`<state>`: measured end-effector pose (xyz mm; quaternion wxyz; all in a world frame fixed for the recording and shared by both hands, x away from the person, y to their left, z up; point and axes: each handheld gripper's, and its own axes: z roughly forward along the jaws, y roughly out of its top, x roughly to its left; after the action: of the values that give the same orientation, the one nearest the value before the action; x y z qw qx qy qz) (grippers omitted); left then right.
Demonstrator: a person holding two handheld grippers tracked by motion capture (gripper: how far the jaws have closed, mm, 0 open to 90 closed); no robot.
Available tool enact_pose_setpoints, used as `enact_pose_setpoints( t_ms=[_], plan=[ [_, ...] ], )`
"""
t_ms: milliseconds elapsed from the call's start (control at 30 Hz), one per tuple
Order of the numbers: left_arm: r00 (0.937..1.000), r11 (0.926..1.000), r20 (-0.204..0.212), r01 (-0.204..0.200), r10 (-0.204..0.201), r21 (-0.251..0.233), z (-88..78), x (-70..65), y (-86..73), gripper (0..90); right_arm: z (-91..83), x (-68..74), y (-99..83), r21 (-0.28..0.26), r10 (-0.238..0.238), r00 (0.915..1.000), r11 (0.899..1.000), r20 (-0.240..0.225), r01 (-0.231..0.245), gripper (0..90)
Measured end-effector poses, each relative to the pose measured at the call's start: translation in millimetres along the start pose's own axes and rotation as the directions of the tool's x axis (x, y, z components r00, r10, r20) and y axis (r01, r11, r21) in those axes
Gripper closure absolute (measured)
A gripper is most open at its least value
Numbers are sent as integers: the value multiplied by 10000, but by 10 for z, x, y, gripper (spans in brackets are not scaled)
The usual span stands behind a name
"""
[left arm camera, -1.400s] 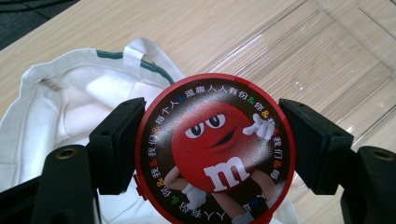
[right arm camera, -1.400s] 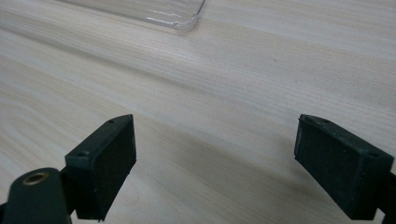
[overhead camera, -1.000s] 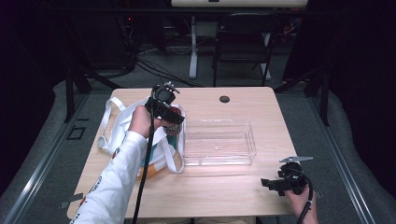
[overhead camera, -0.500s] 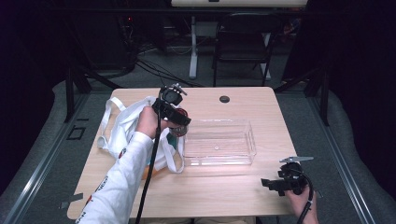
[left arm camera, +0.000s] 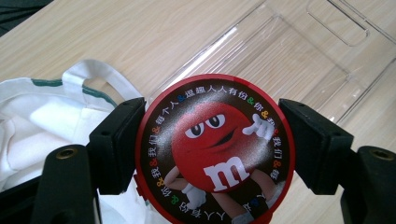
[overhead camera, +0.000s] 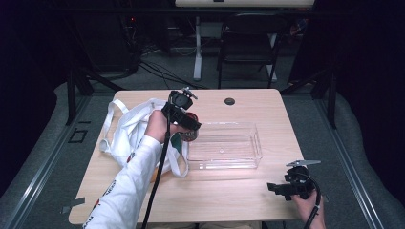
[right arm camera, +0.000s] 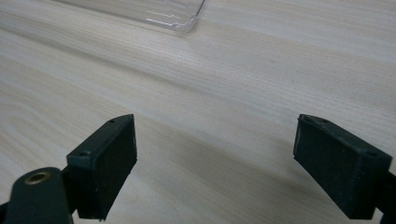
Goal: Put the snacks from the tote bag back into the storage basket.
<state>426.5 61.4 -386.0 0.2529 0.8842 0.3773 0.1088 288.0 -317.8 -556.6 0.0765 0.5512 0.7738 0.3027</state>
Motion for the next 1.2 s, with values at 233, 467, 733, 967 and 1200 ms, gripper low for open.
enact_pose_setpoints(
  t_ms=[233,467,733,967,1200],
  plan=[
    [9999,9999,138,-73,74,-97,29,-64,14,268,-5,2,-3,-42,6,10000,10000,16,-6,130],
    [9995,9999,279,-136,139,-82,74,-113,13,268,-9,0,-3,-24,-21,10000,10000,36,21,130],
    [9992,9999,383,-76,79,-80,157,-158,-20,268,-10,0,-4,-35,-19,10000,10000,28,19,130],
    [9988,9999,480,-107,104,59,253,-191,-54,268,-13,-1,-5,-38,-19,10000,10000,12,19,130],
    [9986,9999,534,7,-16,172,362,-187,-122,268,-14,1,-6,-38,-20,10000,10000,21,20,130]
  ],
)
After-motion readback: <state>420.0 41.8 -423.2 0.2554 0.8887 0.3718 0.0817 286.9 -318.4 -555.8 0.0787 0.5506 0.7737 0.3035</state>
